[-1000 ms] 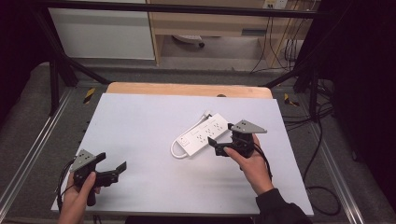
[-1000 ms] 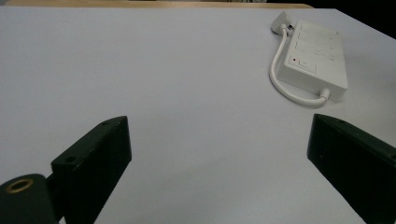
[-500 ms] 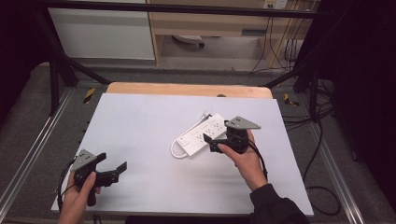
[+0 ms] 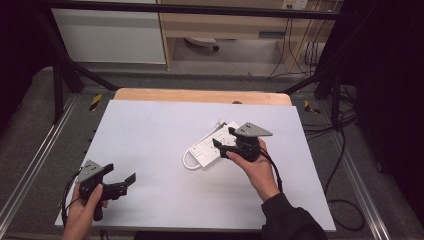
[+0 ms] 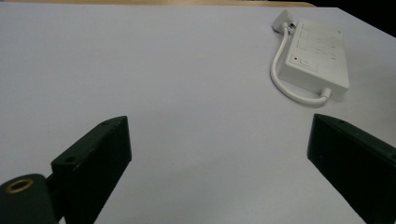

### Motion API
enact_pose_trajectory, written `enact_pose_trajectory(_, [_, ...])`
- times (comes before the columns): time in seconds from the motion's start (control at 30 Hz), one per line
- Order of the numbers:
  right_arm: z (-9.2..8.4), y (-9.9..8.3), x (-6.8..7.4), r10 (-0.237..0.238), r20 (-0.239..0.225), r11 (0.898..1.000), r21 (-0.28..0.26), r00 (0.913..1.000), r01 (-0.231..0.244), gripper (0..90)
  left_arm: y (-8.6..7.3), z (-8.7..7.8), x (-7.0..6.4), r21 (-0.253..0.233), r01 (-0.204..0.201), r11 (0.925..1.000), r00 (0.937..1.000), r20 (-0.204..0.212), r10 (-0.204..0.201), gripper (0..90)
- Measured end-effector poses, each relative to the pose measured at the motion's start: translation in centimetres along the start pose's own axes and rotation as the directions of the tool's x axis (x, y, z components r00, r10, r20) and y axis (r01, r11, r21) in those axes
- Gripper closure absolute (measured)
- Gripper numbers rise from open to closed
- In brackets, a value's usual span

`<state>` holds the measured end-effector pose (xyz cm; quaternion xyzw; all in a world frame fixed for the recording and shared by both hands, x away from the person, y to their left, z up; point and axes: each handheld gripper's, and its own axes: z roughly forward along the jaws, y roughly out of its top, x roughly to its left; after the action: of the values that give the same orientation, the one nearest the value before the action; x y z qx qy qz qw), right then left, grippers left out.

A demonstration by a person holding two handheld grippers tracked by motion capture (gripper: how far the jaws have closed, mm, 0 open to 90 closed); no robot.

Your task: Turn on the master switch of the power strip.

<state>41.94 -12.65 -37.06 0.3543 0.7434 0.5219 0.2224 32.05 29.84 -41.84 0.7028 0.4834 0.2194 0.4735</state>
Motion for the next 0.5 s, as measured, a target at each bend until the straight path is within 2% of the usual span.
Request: enact_pose_trajectory(0.5, [0.41,0.31,0.33,-0.012,-0.005,0.999,-0.032,0.9999,0.012,73.0,0.02,-0.05,0.03,-0.001,0.000,1.0000,1.0000,-0.004,0.000,6.2])
